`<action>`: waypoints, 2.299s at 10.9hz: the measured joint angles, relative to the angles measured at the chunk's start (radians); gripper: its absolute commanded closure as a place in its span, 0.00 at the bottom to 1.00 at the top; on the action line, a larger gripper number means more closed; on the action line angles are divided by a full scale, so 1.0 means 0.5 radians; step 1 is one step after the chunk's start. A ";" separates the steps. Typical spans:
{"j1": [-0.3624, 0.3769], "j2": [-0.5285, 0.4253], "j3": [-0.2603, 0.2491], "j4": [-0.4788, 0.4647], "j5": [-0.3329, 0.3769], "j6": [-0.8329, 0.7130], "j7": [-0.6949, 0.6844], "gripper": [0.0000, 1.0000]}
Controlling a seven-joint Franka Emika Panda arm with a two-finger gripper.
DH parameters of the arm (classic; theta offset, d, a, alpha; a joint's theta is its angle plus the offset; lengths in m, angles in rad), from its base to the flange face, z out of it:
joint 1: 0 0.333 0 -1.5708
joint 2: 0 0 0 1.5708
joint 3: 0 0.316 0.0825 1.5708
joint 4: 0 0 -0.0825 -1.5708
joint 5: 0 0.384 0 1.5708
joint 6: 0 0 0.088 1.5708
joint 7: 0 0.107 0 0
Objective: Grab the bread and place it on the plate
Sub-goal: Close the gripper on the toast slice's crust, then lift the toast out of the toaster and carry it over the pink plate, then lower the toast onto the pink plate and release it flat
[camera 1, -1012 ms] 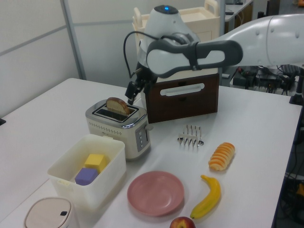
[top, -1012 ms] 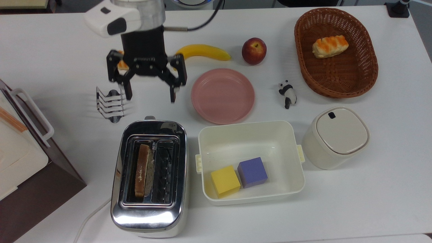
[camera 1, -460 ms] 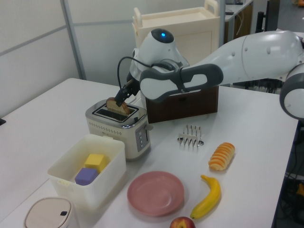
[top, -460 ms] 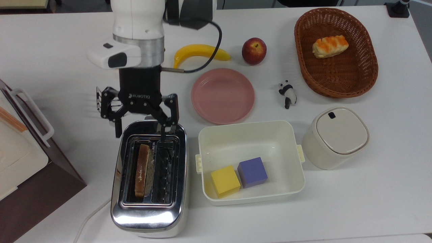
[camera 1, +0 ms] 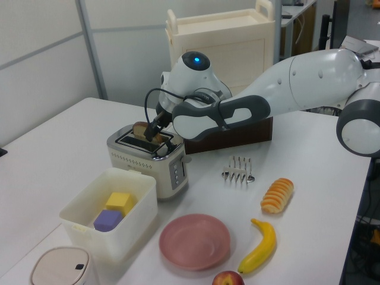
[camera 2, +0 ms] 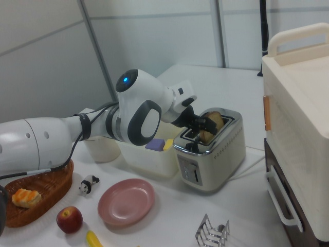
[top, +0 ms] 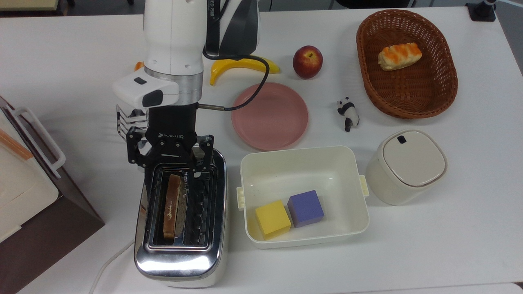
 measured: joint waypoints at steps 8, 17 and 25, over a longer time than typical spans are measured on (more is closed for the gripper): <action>0.003 -0.062 0.000 0.157 -0.013 0.004 0.294 1.00; 0.154 -0.605 0.016 0.162 0.354 -1.495 0.036 1.00; 0.205 -0.396 0.016 -0.096 0.879 -1.867 -0.045 1.00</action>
